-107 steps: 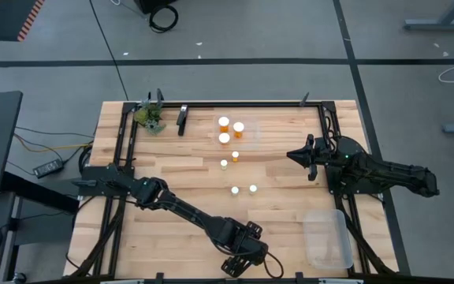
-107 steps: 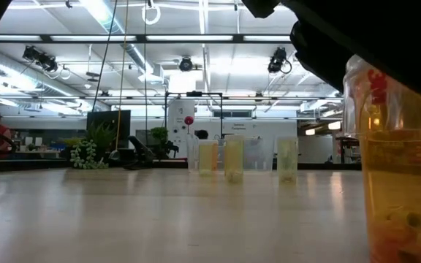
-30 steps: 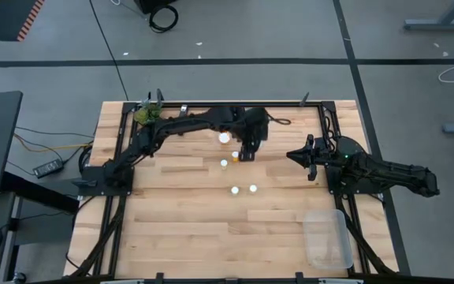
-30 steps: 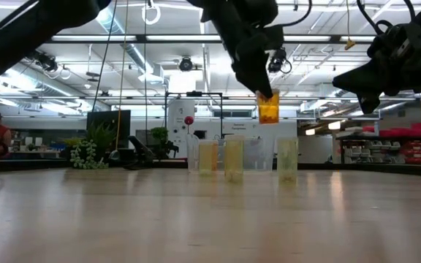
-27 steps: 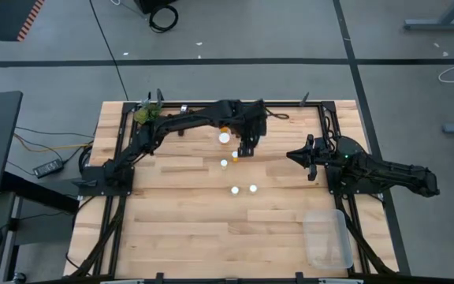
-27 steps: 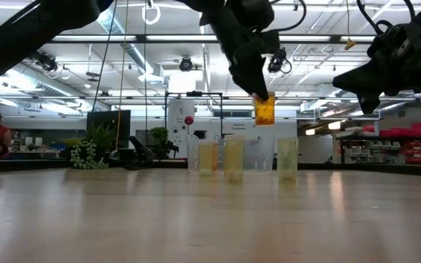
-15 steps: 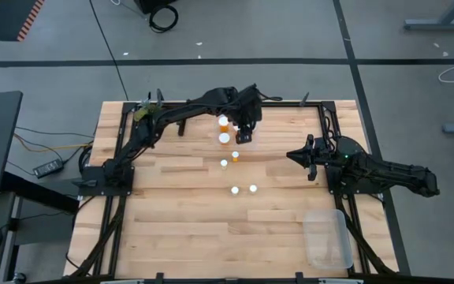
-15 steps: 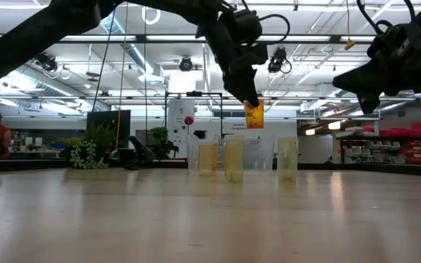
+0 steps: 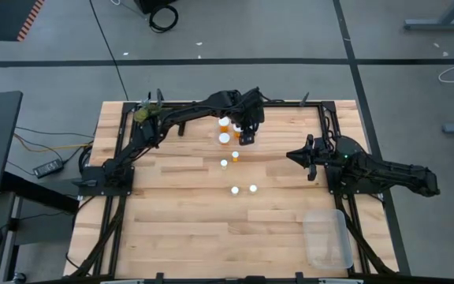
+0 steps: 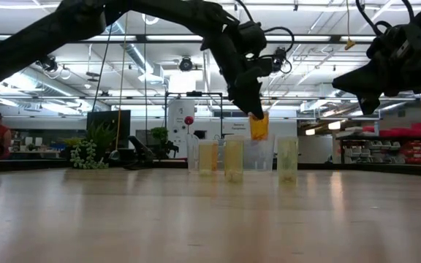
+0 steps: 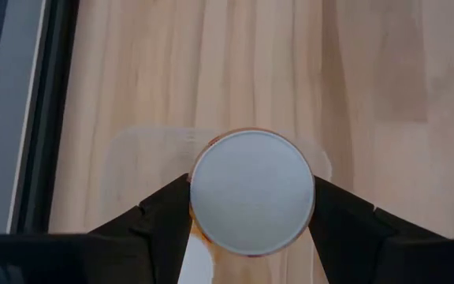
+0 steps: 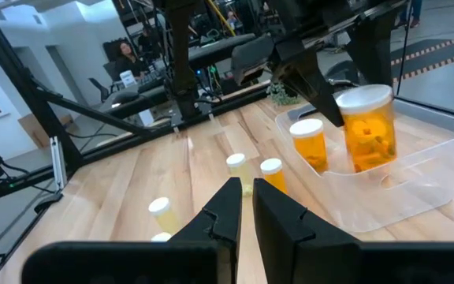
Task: Pick and place medicine bottles into bin by pill shape (circle, oval)
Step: Put the orange capsule bottle into the top transparent bin
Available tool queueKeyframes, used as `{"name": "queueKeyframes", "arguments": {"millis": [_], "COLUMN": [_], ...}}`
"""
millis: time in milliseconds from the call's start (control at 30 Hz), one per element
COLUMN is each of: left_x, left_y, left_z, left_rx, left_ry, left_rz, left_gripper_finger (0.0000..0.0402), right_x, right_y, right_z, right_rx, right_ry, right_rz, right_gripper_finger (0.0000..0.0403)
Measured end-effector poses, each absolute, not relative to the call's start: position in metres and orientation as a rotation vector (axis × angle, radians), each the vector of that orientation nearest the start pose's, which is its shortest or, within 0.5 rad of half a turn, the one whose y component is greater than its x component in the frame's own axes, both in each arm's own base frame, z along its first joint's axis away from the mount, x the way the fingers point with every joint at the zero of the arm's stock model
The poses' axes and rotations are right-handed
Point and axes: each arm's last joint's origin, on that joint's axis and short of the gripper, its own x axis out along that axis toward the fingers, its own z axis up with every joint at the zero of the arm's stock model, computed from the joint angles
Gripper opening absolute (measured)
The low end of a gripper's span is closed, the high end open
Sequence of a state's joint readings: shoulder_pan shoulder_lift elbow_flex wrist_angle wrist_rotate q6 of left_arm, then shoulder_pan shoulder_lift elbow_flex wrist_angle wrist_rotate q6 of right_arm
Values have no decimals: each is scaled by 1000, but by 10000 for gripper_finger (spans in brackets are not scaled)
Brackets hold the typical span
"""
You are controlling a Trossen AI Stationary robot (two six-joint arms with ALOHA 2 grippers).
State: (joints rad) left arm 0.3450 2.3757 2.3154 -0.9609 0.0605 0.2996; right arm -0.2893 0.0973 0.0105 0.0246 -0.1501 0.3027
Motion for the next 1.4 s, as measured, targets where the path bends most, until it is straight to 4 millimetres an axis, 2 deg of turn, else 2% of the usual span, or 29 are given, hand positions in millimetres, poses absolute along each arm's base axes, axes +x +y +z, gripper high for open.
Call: {"name": "queueKeyframes", "arguments": {"millis": [900,1100,1400], "left_x": [477,488,489], "left_y": [166,159,160], "left_z": [245,229,213], "left_rx": [6,25,10], "left_ry": [1081,1084,1133], "left_rz": [120,101,98], "left_gripper_finger": [231,231,231], "right_x": [100,100,100], "right_y": [-25,-25,-25], "right_z": [161,161,161], "right_rx": [317,317,319], "right_ry": [45,45,53], "right_rz": [-148,-148,-150], "right_gripper_finger": [41,41,41]}}
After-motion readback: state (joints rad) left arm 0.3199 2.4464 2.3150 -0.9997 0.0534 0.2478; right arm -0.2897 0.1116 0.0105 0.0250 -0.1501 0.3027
